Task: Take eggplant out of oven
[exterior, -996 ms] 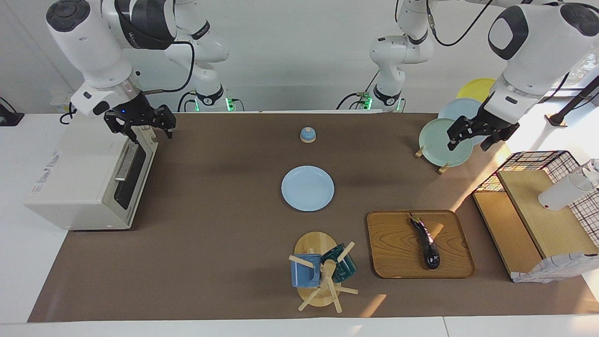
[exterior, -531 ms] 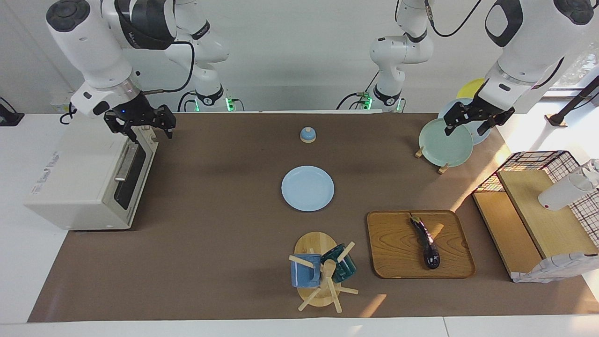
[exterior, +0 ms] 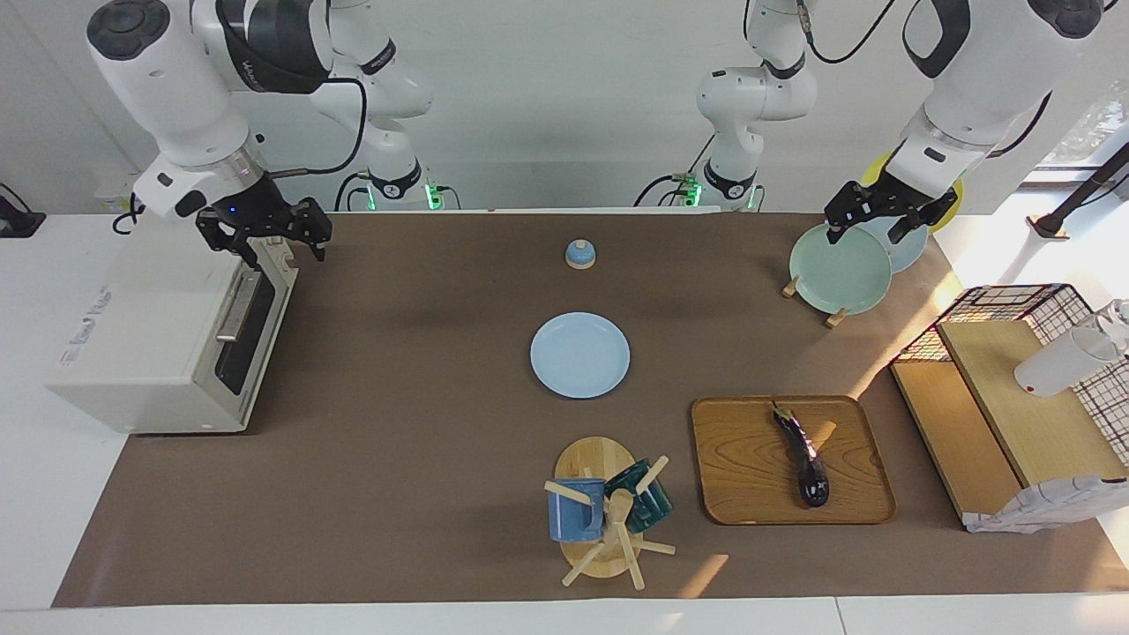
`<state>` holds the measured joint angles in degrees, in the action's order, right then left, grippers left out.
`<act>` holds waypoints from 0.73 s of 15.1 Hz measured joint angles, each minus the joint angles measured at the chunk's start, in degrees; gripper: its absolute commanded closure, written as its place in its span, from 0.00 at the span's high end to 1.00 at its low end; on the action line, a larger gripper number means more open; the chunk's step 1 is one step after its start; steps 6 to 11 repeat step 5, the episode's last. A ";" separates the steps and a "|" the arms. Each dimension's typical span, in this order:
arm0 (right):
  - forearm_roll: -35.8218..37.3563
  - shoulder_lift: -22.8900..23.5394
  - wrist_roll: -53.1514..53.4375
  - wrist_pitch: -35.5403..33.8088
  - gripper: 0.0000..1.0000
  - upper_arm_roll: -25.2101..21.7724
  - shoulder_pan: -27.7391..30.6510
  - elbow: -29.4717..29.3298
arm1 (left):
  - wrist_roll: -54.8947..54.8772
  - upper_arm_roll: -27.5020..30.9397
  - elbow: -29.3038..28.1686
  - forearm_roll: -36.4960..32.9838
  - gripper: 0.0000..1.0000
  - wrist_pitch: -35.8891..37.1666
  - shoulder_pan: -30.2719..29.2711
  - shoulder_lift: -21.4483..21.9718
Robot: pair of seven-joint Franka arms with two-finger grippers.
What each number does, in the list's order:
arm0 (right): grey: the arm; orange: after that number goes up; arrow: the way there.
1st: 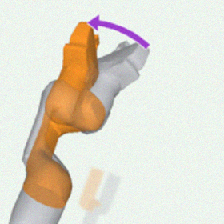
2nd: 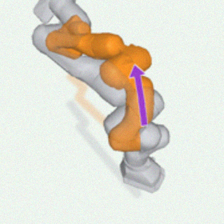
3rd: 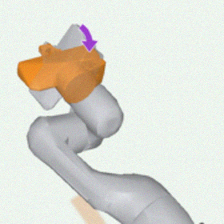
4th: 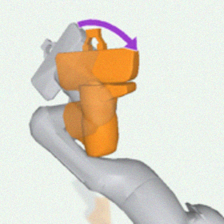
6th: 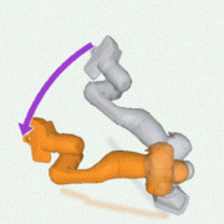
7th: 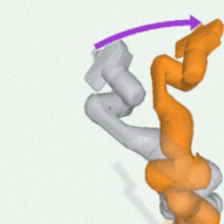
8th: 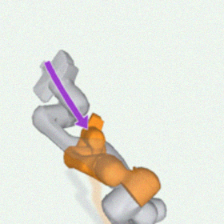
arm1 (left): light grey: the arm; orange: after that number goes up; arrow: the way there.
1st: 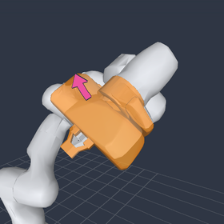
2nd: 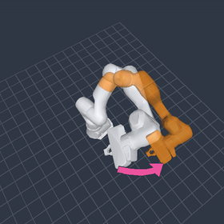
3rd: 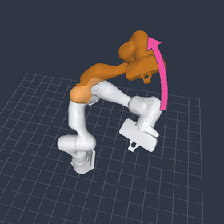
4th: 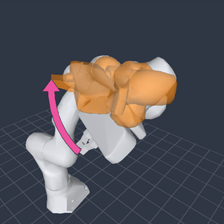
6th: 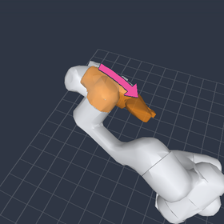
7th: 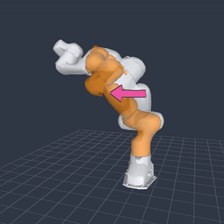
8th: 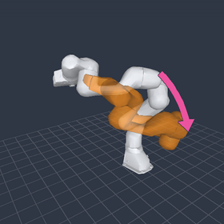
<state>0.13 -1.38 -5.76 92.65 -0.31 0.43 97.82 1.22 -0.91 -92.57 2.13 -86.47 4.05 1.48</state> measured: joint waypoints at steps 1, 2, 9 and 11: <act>0.00 0.00 0.00 0.00 1.00 0.00 0.00 0.00 | 0.00 0.00 -0.01 -0.02 1.00 0.16 0.15 -0.02; 0.00 0.00 0.00 0.00 1.00 0.00 0.00 0.00 | 0.00 -0.01 -0.01 -0.03 1.00 0.32 0.23 -0.03; 0.00 0.00 0.00 0.00 1.00 0.00 0.00 0.00 | 0.00 -0.02 -0.01 -0.04 1.00 0.55 0.24 -0.03; 0.00 0.00 0.00 0.00 1.00 0.00 0.00 0.00 | 0.00 -0.02 -0.01 -0.04 1.00 0.55 0.24 -0.03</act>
